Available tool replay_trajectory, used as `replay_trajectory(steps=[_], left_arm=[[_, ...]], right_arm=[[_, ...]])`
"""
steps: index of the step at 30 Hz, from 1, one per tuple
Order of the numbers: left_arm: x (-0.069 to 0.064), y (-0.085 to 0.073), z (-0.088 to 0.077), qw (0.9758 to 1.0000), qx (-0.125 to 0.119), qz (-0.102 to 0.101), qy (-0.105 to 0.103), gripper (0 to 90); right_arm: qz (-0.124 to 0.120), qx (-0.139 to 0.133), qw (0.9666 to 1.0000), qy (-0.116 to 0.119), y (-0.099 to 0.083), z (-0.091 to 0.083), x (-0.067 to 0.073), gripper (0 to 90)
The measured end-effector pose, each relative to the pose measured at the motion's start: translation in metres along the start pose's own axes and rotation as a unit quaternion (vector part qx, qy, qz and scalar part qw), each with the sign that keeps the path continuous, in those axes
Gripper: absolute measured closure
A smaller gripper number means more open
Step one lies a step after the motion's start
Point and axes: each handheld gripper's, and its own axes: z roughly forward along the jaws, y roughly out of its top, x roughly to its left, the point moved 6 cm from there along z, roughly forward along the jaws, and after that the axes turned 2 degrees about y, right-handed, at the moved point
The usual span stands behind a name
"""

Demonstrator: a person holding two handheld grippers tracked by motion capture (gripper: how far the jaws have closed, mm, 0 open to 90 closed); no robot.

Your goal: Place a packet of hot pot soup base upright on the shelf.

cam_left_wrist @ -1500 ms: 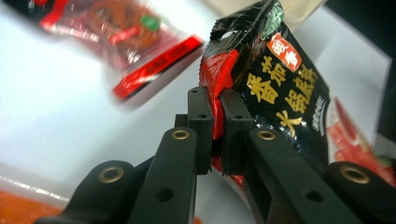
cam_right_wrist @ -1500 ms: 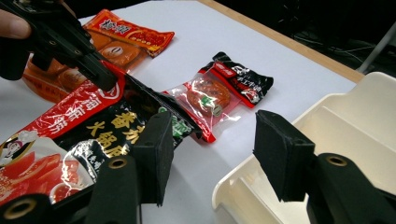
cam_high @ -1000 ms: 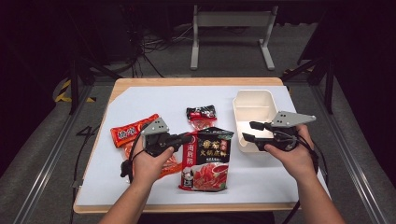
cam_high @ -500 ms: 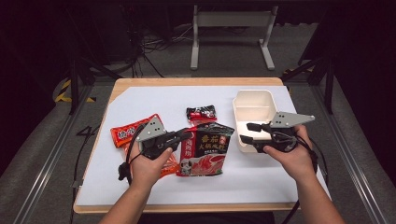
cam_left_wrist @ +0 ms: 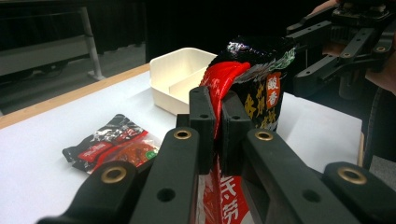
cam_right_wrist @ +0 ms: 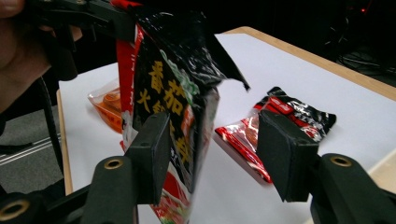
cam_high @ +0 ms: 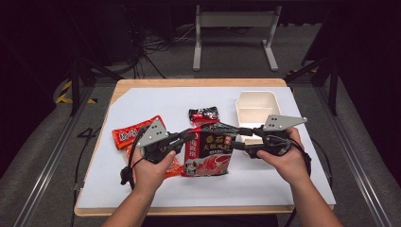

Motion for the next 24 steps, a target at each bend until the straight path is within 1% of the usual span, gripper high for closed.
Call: replay_trajectory(steps=[3,6,15,17,22,24], left_arm=[[-0.002,0.001,0.000,1.0000,-0.008,0.004,-0.002,86.4],[-0.003,0.002,0.000,0.9999,-0.011,0.005,-0.006,86.3],[-0.008,0.002,0.002,0.9997,-0.010,0.009,-0.018,86.2],[-0.010,0.002,0.003,0.9996,-0.012,0.009,-0.022,86.1],[-0.013,0.002,0.004,0.9995,-0.013,0.011,-0.026,86.1],[-0.013,0.002,0.005,0.9994,-0.014,0.017,-0.026,86.0]], right_arm=[[0.001,-0.002,1.0000,0.003,0.002,0.004,0.002,46.0],[0.005,0.000,1.0000,0.002,0.003,0.007,0.002,48.3],[0.005,0.001,0.9999,0.009,0.007,0.012,0.007,52.6],[0.003,0.005,0.9999,0.015,0.008,0.013,0.009,55.4],[-0.001,0.012,0.9998,0.016,0.007,0.014,0.010,59.8],[-0.001,0.014,0.9997,0.022,0.008,0.014,0.011,63.3]])
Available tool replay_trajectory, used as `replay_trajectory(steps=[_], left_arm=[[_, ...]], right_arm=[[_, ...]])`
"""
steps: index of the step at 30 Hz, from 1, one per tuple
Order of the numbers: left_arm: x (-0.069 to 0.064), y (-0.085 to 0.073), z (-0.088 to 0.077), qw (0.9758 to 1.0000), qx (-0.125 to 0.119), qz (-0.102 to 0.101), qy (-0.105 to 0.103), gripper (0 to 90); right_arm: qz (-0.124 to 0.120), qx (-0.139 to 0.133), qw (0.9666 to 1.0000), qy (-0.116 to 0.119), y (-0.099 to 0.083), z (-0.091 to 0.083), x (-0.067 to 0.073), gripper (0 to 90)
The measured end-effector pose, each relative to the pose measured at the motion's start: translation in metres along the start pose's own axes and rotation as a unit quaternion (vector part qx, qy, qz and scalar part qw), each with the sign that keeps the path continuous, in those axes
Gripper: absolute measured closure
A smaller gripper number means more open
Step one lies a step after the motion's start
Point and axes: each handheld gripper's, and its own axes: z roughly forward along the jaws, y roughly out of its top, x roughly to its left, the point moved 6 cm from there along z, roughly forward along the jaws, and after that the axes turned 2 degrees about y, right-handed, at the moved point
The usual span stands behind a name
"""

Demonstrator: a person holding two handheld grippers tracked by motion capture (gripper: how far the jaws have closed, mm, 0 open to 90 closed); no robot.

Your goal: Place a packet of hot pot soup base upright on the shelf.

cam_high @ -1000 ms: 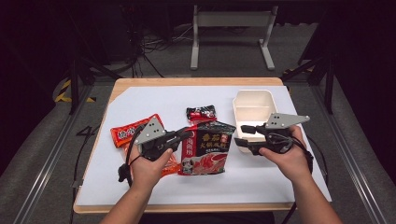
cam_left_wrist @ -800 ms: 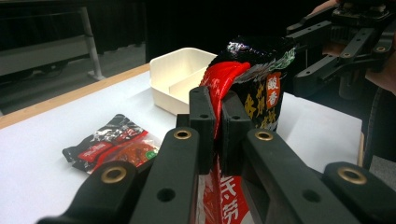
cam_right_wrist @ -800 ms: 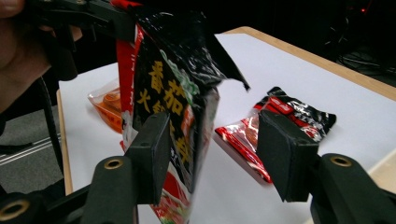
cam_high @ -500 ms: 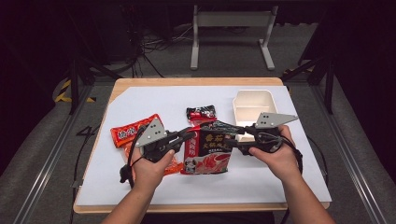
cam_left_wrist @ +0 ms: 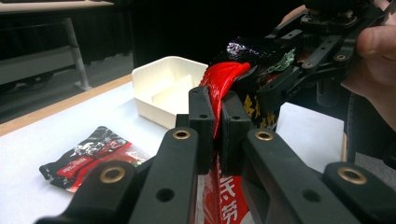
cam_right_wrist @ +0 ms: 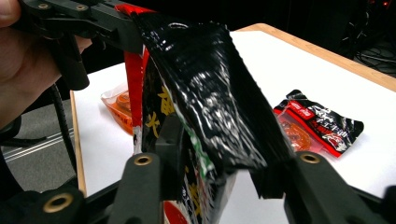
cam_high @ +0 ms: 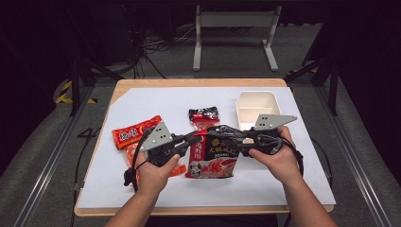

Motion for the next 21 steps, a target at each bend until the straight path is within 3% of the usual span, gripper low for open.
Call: replay_trajectory(steps=[7,17,21], left_arm=[[-0.001,0.000,-0.001,1.0000,0.000,-0.002,-0.001,85.8],[0.002,0.001,-0.003,1.0000,-0.004,-0.004,-0.002,84.1],[0.004,0.001,-0.004,0.9999,-0.003,-0.011,-0.006,81.3]], right_arm=[[-0.010,0.012,0.9998,0.014,0.000,0.000,0.001,73.2],[-0.034,0.023,0.9991,0.011,0.009,-0.002,0.002,77.2],[-0.030,0.021,0.9992,0.016,0.012,-0.002,0.000,78.1]])
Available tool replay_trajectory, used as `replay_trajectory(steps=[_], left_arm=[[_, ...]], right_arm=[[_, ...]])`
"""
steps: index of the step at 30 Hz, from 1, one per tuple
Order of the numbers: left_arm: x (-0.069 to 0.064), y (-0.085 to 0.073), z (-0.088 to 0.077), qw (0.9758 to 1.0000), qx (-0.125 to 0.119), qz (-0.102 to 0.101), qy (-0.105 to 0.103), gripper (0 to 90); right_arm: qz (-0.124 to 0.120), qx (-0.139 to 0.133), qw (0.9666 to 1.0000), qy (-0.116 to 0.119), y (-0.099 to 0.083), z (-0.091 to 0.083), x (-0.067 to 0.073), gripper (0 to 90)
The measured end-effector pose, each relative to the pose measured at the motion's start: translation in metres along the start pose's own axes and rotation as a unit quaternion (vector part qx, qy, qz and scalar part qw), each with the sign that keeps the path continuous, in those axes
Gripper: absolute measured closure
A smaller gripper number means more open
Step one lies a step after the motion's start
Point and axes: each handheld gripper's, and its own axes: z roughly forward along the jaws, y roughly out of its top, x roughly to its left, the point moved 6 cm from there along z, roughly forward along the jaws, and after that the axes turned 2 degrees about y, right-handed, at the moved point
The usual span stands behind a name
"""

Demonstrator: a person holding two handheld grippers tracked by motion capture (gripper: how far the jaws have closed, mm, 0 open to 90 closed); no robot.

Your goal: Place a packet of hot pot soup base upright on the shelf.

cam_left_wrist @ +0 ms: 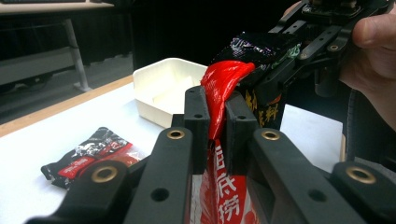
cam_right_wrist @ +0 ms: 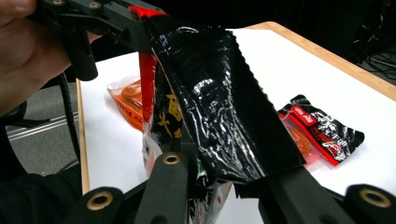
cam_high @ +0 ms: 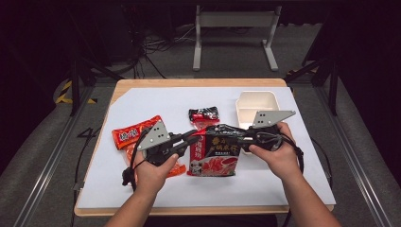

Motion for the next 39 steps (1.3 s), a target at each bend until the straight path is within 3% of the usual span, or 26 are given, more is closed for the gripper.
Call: replay_trajectory(steps=[4,7,10,13,16,21,28,39], left_arm=[[0.002,0.000,0.000,0.9999,0.000,-0.009,-0.008,76.5],[0.004,-0.001,0.000,0.9989,0.005,-0.037,-0.029,63.0],[0.009,-0.003,-0.002,0.9991,0.014,-0.035,-0.018,52.7],[0.011,-0.003,-0.004,0.9990,0.021,-0.036,-0.018,49.7],[0.014,-0.005,-0.005,0.9990,0.037,-0.025,-0.003,46.1],[0.018,-0.008,-0.006,0.9984,0.049,-0.026,0.009,39.0],[0.029,-0.011,-0.010,0.9969,0.060,-0.034,0.038,28.7],[0.046,-0.025,-0.008,0.9931,0.089,-0.055,0.053,19.0]], right_arm=[[0.005,-0.002,1.0000,0.005,0.003,-0.001,-0.003,78.5],[0.007,-0.002,1.0000,0.005,0.006,-0.004,-0.007,78.7],[0.006,-0.001,1.0000,-0.001,0.011,-0.007,-0.013,78.8],[0.007,0.000,1.0000,-0.001,0.012,-0.008,-0.017,78.9],[0.004,-0.002,1.0000,-0.004,0.018,-0.013,-0.023,78.9],[-0.002,-0.007,0.9999,-0.012,0.028,-0.019,-0.030,78.8],[0.000,-0.017,0.9997,-0.018,0.040,-0.027,-0.039,78.8],[-0.023,-0.021,0.9988,-0.039,0.059,-0.039,-0.056,78.7]])
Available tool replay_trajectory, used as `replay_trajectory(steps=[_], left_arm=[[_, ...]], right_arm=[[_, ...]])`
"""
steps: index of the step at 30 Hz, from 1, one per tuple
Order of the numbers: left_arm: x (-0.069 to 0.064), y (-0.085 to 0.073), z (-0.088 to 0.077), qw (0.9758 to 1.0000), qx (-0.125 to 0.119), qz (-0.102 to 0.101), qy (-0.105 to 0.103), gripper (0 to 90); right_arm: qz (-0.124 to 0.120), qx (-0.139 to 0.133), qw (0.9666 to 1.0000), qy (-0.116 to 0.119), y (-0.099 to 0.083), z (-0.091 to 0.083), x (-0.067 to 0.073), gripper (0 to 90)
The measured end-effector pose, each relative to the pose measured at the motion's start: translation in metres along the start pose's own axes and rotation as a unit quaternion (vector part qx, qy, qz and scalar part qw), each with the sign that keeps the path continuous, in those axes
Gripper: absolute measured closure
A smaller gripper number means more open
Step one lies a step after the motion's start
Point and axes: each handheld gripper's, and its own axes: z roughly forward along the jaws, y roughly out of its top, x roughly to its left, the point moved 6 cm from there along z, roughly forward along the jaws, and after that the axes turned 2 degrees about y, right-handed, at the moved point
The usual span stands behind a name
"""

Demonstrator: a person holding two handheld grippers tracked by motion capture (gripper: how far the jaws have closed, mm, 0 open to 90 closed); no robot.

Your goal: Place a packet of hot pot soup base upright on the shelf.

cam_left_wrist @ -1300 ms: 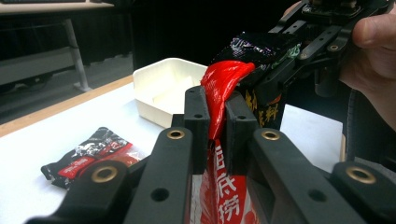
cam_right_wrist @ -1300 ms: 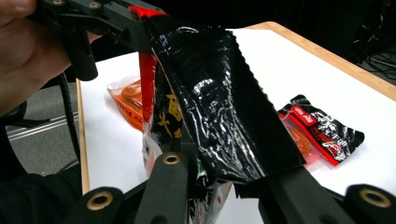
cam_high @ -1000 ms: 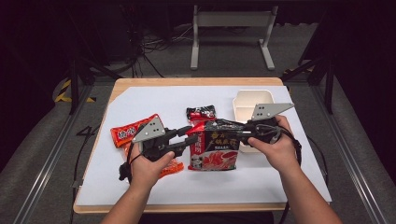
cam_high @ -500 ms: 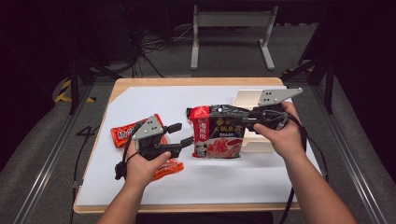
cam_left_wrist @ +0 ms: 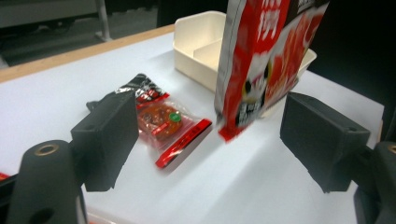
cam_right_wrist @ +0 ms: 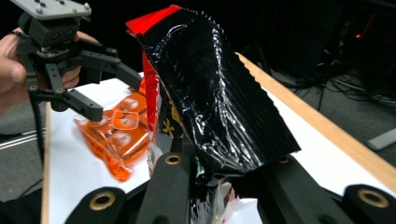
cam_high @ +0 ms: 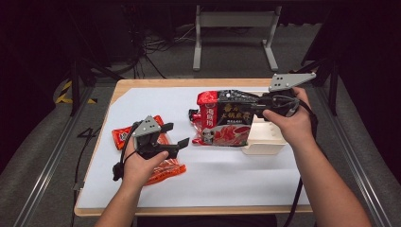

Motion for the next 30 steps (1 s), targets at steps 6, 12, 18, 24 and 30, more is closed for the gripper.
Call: replay_trajectory(steps=[6,12,18,24,30], left_arm=[[0.007,-0.002,-0.001,1.0000,0.002,-0.005,0.004,17.7],[0.009,-0.002,-0.003,1.0000,0.001,-0.005,0.006,17.5],[0.011,-0.003,-0.004,0.9999,0.000,-0.009,0.009,17.5],[0.012,-0.004,-0.005,0.9999,0.003,-0.012,0.011,17.5],[0.015,-0.006,-0.007,0.9998,0.002,-0.012,0.016,17.4]], right_arm=[[-0.012,-0.001,0.9997,-0.021,0.009,-0.006,-0.015,78.7],[-0.018,0.000,0.9992,-0.036,0.012,-0.010,-0.030,78.7],[-0.018,0.001,0.9987,-0.048,0.014,-0.013,-0.042,78.7],[-0.022,0.005,0.9976,-0.066,0.014,-0.017,-0.059,78.6],[-0.024,0.006,0.9964,-0.081,0.012,-0.022,-0.075,78.6]])
